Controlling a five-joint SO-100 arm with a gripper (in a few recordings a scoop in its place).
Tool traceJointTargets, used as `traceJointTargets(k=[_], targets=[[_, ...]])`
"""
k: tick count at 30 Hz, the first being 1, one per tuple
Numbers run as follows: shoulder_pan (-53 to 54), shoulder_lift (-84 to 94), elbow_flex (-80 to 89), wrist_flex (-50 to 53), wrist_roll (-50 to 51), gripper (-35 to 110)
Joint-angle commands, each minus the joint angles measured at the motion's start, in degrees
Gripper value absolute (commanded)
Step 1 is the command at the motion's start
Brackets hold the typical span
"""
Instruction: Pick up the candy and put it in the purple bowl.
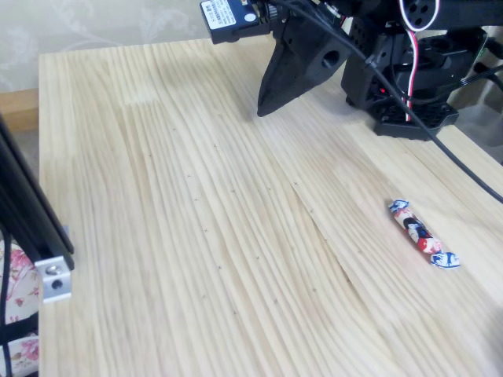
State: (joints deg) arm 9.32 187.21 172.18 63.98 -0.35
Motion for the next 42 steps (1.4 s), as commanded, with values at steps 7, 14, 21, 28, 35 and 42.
traceJointTargets(k=[7,14,21,28,35,42], targets=[[-6.06,1.85,-0.70,0.53,-6.59,-1],[-5.98,1.85,-0.70,0.53,-6.68,-1],[-5.98,1.85,-0.70,0.53,-6.68,-1],[-5.98,1.85,-0.70,0.53,-6.68,-1],[-5.98,1.85,-0.70,0.53,-6.68,-1],[-8.70,1.85,-0.62,0.62,-9.58,-1]])
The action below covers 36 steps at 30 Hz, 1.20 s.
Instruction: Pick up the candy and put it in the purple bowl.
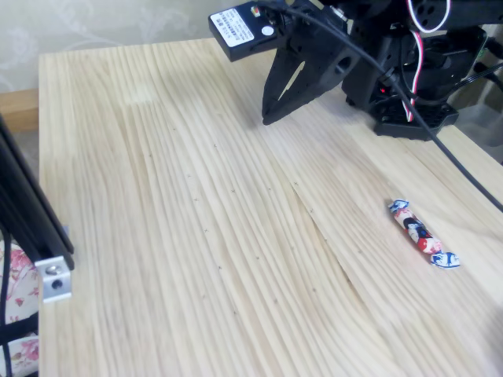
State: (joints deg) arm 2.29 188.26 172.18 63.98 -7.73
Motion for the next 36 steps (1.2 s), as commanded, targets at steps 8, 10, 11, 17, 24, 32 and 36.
traceJointTargets(k=[8,10,11,17,24,32,36], targets=[[-2.90,0.79,-0.53,0.70,-3.52,-1],[-2.64,0.79,-0.53,0.70,-3.34,-1],[-2.37,0.79,-0.53,0.70,-3.08,-1],[-0.88,0.09,-0.88,0.44,-1.85,-1],[2.55,-4.22,-4.48,0.62,-2.37,-1],[5.19,-3.60,-4.31,1.76,-1.76,-1],[5.19,-3.34,-3.78,1.23,-0.35,-1]])
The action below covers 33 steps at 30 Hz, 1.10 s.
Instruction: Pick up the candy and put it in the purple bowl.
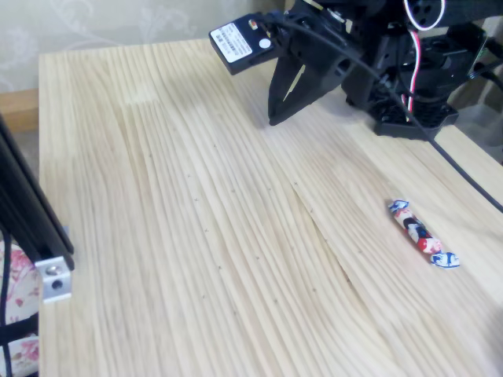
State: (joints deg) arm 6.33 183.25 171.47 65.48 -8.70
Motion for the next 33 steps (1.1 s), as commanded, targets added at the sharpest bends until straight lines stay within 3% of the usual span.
traceJointTargets(k=[1,33], targets=[[1.14,1.67,-3.25,-0.35,0.88,-1],[2.11,3.52,-4.31,-0.44,2.11,-1]])
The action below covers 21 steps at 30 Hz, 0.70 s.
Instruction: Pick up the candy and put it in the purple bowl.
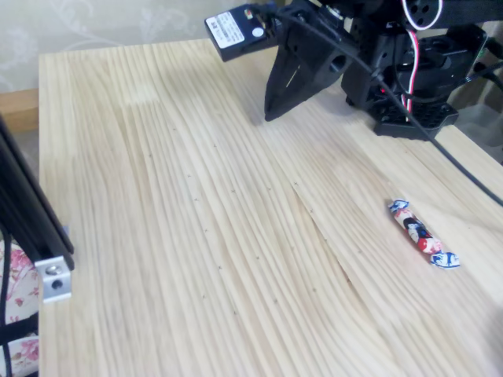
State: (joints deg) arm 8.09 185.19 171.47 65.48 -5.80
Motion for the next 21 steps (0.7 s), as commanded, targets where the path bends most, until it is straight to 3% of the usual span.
traceJointTargets(k=[1,21], targets=[[0.18,1.58,-4.13,-0.44,-0.70,-1],[-1.41,-3.60,-8.61,-1.85,-0.88,-1]])
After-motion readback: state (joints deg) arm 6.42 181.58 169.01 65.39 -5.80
